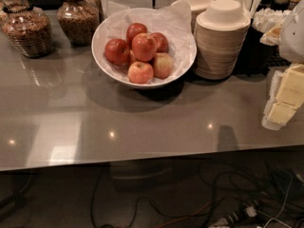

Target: Pick apple from white bowl

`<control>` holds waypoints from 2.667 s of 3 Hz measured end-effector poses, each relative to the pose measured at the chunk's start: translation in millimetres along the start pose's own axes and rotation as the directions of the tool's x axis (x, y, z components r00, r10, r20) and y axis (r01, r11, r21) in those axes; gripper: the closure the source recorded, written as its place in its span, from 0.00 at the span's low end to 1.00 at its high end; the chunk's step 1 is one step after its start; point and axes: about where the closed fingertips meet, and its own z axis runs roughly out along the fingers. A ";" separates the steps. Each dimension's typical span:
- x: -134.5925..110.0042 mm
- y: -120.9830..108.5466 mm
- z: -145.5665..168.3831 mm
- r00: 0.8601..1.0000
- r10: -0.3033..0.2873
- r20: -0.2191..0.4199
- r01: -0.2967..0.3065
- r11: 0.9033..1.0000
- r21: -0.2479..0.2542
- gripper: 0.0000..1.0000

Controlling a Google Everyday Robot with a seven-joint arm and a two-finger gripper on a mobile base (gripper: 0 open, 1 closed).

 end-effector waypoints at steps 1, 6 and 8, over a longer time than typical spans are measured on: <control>0.0 0.0 0.0 1.000 0.000 0.000 0.000 1.000 0.000 0.00; -144.9 -93.3 9.1 0.803 0.065 0.592 -0.161 0.981 0.111 0.00; -241.7 -125.1 38.6 0.715 0.011 0.699 -0.050 0.998 0.035 0.00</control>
Offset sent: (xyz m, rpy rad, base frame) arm 0.0057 0.0005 -0.0005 0.0336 -0.0177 0.0029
